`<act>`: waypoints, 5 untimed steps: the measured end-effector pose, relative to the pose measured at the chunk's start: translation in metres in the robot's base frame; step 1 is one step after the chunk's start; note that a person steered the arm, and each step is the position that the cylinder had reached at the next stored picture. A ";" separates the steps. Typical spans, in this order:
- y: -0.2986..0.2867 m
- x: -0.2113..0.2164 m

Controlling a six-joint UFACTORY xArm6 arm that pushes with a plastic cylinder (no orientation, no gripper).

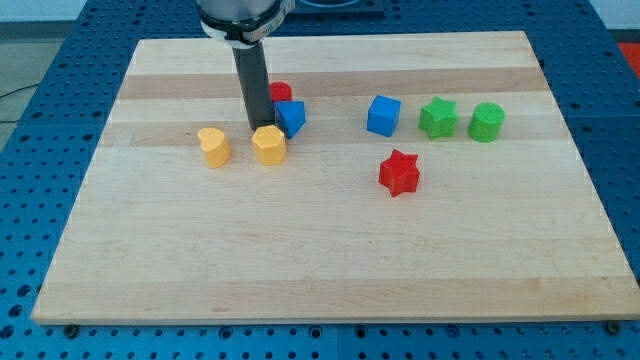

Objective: Push the red star below the green circle

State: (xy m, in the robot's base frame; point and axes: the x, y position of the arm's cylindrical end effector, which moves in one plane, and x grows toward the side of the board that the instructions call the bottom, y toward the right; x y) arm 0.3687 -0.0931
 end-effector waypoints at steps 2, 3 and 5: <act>0.009 -0.009; 0.010 -0.002; 0.026 0.011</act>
State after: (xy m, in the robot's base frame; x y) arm 0.3801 -0.0674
